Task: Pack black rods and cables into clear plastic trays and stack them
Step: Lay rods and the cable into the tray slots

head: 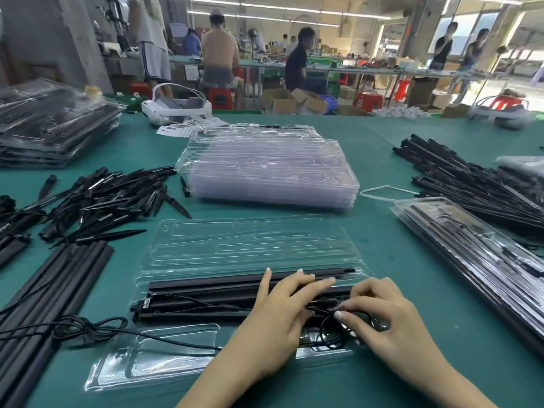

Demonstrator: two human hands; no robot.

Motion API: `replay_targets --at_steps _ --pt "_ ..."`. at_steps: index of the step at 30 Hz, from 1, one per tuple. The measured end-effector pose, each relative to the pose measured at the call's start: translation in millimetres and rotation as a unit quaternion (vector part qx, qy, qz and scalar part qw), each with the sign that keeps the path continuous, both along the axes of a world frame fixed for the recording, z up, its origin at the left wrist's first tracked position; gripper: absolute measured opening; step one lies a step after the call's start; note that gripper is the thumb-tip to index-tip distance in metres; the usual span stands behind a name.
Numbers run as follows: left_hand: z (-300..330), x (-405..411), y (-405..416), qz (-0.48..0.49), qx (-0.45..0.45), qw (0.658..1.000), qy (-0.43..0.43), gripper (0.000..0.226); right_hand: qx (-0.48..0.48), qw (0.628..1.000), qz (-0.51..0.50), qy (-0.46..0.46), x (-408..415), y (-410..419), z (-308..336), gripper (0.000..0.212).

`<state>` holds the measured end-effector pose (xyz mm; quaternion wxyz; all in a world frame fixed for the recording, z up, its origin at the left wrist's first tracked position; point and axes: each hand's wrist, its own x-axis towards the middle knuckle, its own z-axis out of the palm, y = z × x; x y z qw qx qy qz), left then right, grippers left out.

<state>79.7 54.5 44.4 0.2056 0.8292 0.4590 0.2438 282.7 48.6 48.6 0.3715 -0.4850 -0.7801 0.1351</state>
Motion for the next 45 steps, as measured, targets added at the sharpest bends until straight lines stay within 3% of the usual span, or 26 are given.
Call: replay_targets --at_steps 5,8,14,17,20,23,28,31,36,45 --pt "4.7 -4.2 0.4 -0.009 -0.018 0.996 -0.082 0.056 -0.051 0.998 0.031 0.014 7.6 1.1 5.2 0.004" --pt "6.1 -6.2 -0.6 -0.012 -0.036 0.992 -0.121 0.04 -0.067 0.995 0.069 -0.003 11.5 1.8 6.3 0.003" --pt "4.3 -6.9 -4.8 -0.008 -0.013 0.998 -0.066 0.012 0.019 0.99 0.067 -0.122 10.3 2.9 4.2 0.016" --pt "3.1 -4.6 -7.0 0.004 0.002 0.999 -0.046 0.024 -0.029 0.996 0.044 -0.069 17.8 0.0 8.7 0.031" --pt "5.5 -2.1 -8.9 0.013 0.003 0.999 -0.036 0.026 -0.032 0.991 0.082 -0.096 33.7 0.5 16.8 0.018" --pt "10.4 -2.4 -9.3 0.009 0.01 1.0 -0.025 0.024 -0.044 0.991 0.077 -0.104 48.1 -1.4 26.9 0.021" --pt "15.6 0.7 -11.1 -0.045 0.197 0.972 0.123 0.015 -0.044 0.989 0.081 -0.114 52.4 -8.2 24.6 0.032" --pt "12.7 2.8 -11.7 -0.077 0.249 0.954 0.148 0.014 -0.049 0.988 0.08 -0.121 55.5 -13.5 25.2 0.033" --pt "7.7 0.6 -10.5 -0.084 0.204 0.971 0.092 0.021 -0.069 0.99 0.098 -0.079 61.3 -13.0 23.0 0.028" --pt "7.0 7.9 -18.1 -0.042 0.179 0.977 0.107 0.033 -0.102 0.982 0.147 -0.055 65.7 3.4 24.3 0.02"
